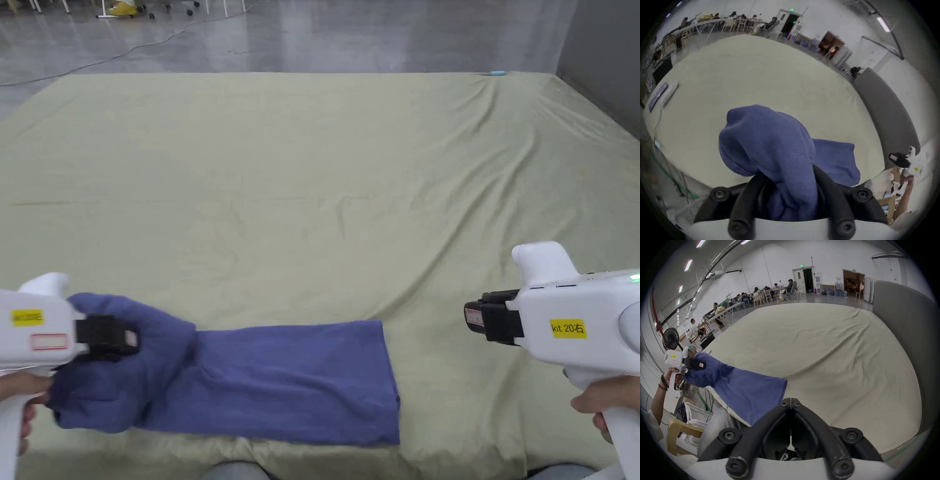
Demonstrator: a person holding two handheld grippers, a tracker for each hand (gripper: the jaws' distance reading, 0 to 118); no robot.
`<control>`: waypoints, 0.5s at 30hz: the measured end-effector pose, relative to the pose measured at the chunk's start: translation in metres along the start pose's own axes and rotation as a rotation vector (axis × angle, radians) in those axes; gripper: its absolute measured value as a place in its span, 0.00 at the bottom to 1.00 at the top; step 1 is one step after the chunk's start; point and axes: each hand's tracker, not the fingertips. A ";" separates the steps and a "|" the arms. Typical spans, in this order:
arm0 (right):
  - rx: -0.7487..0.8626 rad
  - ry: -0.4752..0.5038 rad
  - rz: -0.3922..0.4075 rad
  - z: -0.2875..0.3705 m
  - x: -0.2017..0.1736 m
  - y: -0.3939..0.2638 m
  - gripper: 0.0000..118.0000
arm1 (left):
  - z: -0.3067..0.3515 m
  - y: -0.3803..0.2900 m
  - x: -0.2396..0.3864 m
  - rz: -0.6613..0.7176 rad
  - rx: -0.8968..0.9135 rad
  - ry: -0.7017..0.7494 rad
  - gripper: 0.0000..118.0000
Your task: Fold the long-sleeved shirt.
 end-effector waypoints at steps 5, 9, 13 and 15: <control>0.012 -0.003 -0.002 0.007 0.008 -0.005 0.00 | -0.054 -0.009 0.073 -0.117 -0.062 0.011 0.10; 0.016 -0.014 0.000 0.012 0.015 -0.009 0.00 | -0.109 -0.009 0.110 -0.169 -0.127 0.071 0.10; 0.023 -0.017 -0.008 0.018 0.023 -0.014 0.00 | -0.122 -0.014 0.131 -0.146 -0.133 -0.060 0.66; 0.018 -0.018 -0.016 0.018 0.026 -0.017 0.00 | -0.123 -0.018 0.141 -0.123 -0.155 -0.175 1.00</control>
